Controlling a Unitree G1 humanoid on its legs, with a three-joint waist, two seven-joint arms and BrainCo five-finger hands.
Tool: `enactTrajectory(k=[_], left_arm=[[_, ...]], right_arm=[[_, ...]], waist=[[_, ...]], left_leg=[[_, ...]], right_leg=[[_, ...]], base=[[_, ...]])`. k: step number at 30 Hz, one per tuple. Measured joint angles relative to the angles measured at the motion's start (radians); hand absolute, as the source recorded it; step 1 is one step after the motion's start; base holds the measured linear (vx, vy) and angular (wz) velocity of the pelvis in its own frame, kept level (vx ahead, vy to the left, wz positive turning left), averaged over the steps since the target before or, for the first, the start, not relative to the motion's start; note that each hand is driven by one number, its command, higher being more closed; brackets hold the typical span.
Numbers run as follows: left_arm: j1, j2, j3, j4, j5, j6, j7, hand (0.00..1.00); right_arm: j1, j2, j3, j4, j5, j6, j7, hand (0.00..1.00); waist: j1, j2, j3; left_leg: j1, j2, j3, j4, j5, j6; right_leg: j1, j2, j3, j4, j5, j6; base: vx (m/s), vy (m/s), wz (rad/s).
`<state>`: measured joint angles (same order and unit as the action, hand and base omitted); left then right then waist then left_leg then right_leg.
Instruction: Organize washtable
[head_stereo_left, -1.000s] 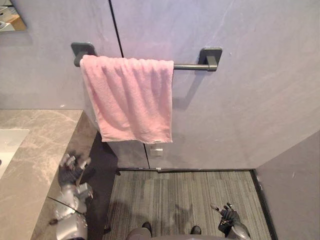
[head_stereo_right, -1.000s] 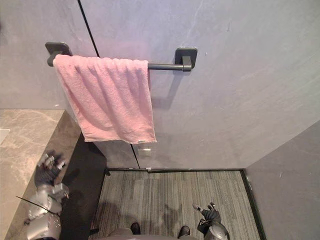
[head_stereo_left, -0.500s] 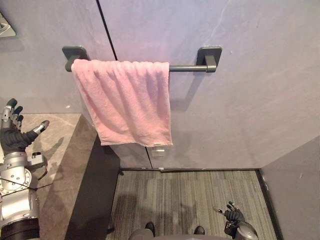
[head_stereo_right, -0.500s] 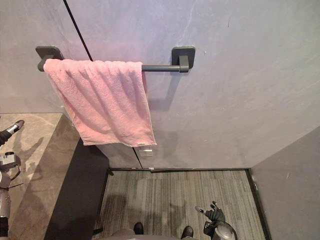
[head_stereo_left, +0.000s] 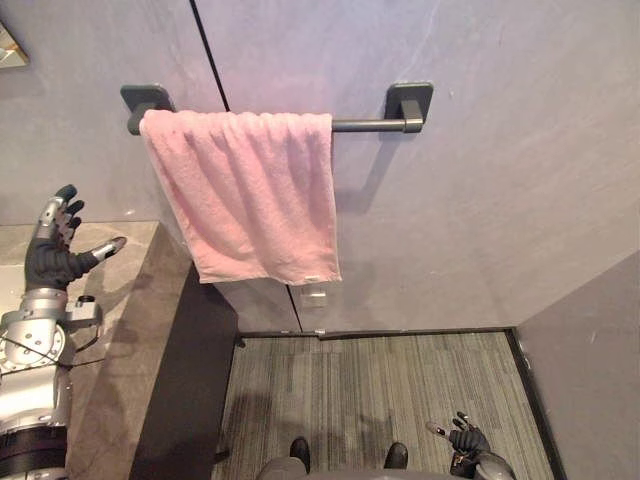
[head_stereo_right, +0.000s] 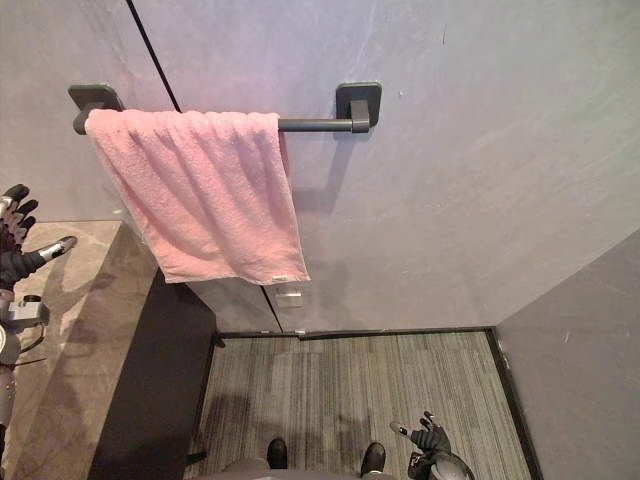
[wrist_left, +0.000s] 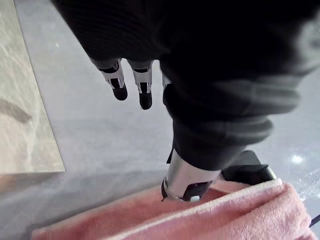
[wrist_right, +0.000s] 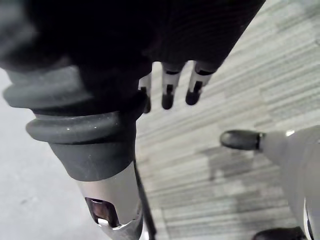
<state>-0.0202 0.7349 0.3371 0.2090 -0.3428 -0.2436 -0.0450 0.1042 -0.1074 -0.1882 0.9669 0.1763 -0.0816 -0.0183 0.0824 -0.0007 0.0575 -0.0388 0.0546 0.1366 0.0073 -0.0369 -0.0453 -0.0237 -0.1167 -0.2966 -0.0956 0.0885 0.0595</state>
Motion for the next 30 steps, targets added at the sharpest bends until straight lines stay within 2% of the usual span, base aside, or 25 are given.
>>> enactTrajectory(k=[1, 13, 17, 30], left_arm=[[-0.009, 0.008, -0.01, 0.005, 0.0, 0.0, 0.0, 0.0], [-0.14, 0.032, -0.097, 0.118, 0.002, 0.017, 0.017, 0.0], [-0.174, 0.04, -0.109, 0.131, 0.001, 0.022, 0.029, 0.0], [-0.208, 0.046, -0.173, 0.2, -0.069, 0.037, 0.044, 0.0]], right_arm=[[-0.001, 0.0, 0.0, 0.0, -0.001, 0.001, 0.0, 0.0], [-0.008, 0.001, 0.0, 0.0, -0.011, 0.005, -0.002, 0.0], [-0.019, 0.001, 0.001, -0.001, -0.011, 0.005, -0.005, 0.0], [-0.06, 0.002, 0.023, -0.002, -0.008, 0.006, -0.025, 0.0]], waist=[[-0.012, -0.001, -0.001], [-0.017, -0.009, 0.0], [-0.017, -0.021, 0.005], [-0.027, -0.031, 0.055]], left_leg=[[0.0, 0.0, 0.0, -0.002, 0.0, 0.0], [-0.035, -0.002, 0.019, -0.006, 0.0, 0.001], [-0.063, -0.001, 0.028, 0.0, 0.0, 0.001], [-0.106, -0.002, 0.071, 0.01, 0.002, 0.003]], right_leg=[[-0.001, 0.0, 0.0, -0.001, 0.0, 0.0], [-0.05, 0.0, 0.023, -0.001, 0.009, -0.005], [-0.08, 0.0, 0.032, -0.001, 0.016, -0.006], [-0.144, -0.001, 0.079, -0.001, 0.039, -0.012]], base=[[0.0, 0.0, 0.0], [0.0, 0.0, -0.05], [-0.02, -0.003, -0.07], [-0.03, 0.002, -0.1]])
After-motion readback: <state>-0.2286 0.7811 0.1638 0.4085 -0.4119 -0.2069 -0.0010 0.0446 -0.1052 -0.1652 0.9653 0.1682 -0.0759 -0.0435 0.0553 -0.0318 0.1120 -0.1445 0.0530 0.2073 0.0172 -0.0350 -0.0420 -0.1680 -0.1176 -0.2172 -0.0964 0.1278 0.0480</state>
